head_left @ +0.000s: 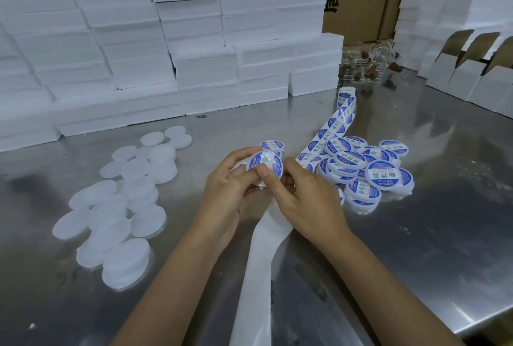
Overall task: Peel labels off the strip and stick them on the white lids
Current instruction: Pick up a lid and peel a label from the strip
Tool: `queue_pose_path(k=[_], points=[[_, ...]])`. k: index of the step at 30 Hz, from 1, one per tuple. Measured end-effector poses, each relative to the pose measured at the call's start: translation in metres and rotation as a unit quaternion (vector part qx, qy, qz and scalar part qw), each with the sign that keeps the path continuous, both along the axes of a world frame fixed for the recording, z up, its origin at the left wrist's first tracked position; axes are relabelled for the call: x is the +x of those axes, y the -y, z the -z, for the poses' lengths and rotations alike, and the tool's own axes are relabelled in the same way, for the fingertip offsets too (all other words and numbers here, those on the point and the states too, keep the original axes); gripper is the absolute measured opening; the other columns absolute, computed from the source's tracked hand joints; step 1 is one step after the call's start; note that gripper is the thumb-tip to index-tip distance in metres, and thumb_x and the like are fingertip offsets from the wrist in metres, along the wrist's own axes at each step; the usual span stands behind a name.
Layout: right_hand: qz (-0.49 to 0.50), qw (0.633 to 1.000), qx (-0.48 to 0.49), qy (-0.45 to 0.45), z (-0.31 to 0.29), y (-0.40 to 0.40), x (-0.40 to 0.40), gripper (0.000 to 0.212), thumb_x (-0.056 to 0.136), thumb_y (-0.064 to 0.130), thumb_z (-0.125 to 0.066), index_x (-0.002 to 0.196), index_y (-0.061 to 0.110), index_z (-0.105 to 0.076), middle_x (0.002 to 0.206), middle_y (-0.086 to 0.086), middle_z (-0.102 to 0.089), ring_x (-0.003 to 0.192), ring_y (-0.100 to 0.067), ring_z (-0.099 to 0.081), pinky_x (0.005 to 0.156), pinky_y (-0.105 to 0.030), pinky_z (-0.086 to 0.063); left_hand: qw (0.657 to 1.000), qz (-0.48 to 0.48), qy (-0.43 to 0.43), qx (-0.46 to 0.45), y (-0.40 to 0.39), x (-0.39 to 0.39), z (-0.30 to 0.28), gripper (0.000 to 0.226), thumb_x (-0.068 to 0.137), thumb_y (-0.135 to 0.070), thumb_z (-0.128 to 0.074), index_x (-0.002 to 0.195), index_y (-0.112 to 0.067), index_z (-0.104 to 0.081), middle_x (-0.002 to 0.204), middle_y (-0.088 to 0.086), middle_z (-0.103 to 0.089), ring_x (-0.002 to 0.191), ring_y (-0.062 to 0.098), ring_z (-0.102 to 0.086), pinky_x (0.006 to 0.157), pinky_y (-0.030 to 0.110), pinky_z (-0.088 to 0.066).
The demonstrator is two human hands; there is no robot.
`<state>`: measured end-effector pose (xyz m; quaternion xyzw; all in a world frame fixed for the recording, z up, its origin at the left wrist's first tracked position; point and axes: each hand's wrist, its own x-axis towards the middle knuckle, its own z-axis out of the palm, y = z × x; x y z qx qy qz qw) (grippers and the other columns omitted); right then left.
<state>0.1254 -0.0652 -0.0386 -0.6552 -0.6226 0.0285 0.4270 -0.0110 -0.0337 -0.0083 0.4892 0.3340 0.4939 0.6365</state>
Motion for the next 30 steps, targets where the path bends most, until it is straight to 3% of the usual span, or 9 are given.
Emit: queue_pose_path(k=[3,7,11,13,18,24,27,30], points=[[0.011,1.0,0.019,-0.009,0.0,0.0,0.002,0.055,0.089,0.072,-0.04,0.067,0.022,-0.039,0.054,0.008,-0.047,0.055,-0.009,-0.05,0.052,-0.03,-0.036,0.999,-0.02,0.019,-0.019,0.0,0.001,0.002,0.02,0.092,0.002,-0.064,0.108,-0.009,-0.067,0.098,0.022,-0.075,0.085,0.031,-0.076,0.07,0.031,-0.061],[-0.006,1.0,0.021,-0.013,0.001,-0.001,0.003,0.047,0.096,0.057,-0.038,0.071,0.018,-0.044,0.056,0.002,-0.052,0.055,-0.016,-0.05,0.054,-0.037,-0.041,0.999,-0.043,0.009,-0.011,0.0,0.004,0.004,0.006,0.092,-0.009,-0.069,0.095,-0.009,-0.065,0.093,0.019,-0.076,0.081,0.034,-0.076,0.063,0.035,-0.062],[0.004,1.0,0.023,0.019,0.004,-0.003,0.005,0.036,0.102,0.044,-0.038,0.076,0.023,-0.052,0.064,0.002,-0.062,0.06,-0.017,-0.051,0.054,-0.034,-0.036,0.996,-0.082,-0.046,0.008,0.0,0.003,0.007,0.022,0.088,-0.02,-0.076,0.079,-0.01,-0.057,0.082,0.017,-0.077,0.071,0.031,-0.076,0.049,0.029,-0.058],[0.01,1.0,0.012,0.01,0.003,-0.004,0.007,0.037,0.101,0.047,-0.037,0.078,0.024,-0.056,0.065,0.003,-0.063,0.062,-0.017,-0.053,0.055,-0.035,-0.039,0.995,-0.084,-0.051,0.014,0.001,0.003,0.006,0.022,0.088,-0.021,-0.075,0.081,-0.008,-0.059,0.081,0.017,-0.076,0.07,0.031,-0.076,0.05,0.029,-0.058],[0.015,0.999,-0.008,-0.048,-0.001,-0.004,0.013,0.058,0.09,0.067,-0.044,0.059,0.018,-0.045,0.051,0.004,-0.05,0.054,-0.013,-0.049,0.054,-0.032,-0.038,0.992,-0.114,-0.055,0.025,0.002,0.005,0.005,0.011,0.09,-0.015,-0.073,0.092,-0.007,-0.066,0.077,0.01,-0.077,0.065,0.023,-0.075,0.05,0.026,-0.057],[-0.041,0.995,-0.026,-0.087,0.001,-0.006,0.013,0.049,0.094,0.053,-0.052,0.068,0.011,-0.052,0.056,-0.003,-0.053,0.056,-0.019,-0.049,0.058,-0.041,-0.043,0.986,-0.143,-0.067,0.046,0.002,0.006,0.006,0.011,0.092,-0.015,-0.07,0.097,-0.005,-0.067,0.076,0.002,-0.078,0.067,0.018,-0.075,0.051,0.023,-0.057],[0.016,0.995,-0.025,-0.093,-0.001,-0.007,0.022,0.044,0.096,0.052,-0.05,0.07,0.016,-0.051,0.056,0.003,-0.054,0.057,-0.015,-0.052,0.058,-0.038,-0.044,0.986,-0.144,-0.07,0.037,0.0,0.006,0.009,0.011,0.096,-0.018,-0.066,0.097,-0.009,-0.072,0.088,0.0,-0.079,0.079,0.019,-0.077,0.056,0.024,-0.058],[0.178,0.98,0.013,-0.091,-0.003,-0.007,0.041,0.048,0.095,0.057,-0.047,0.067,0.018,-0.053,0.059,0.005,-0.058,0.061,-0.017,-0.055,0.057,-0.033,-0.042,0.983,-0.159,-0.091,0.025,-0.006,0.003,0.013,0.021,0.098,-0.024,-0.063,0.094,-0.007,-0.074,0.092,-0.002,-0.078,0.08,0.016,-0.076,0.057,0.025,-0.058]])
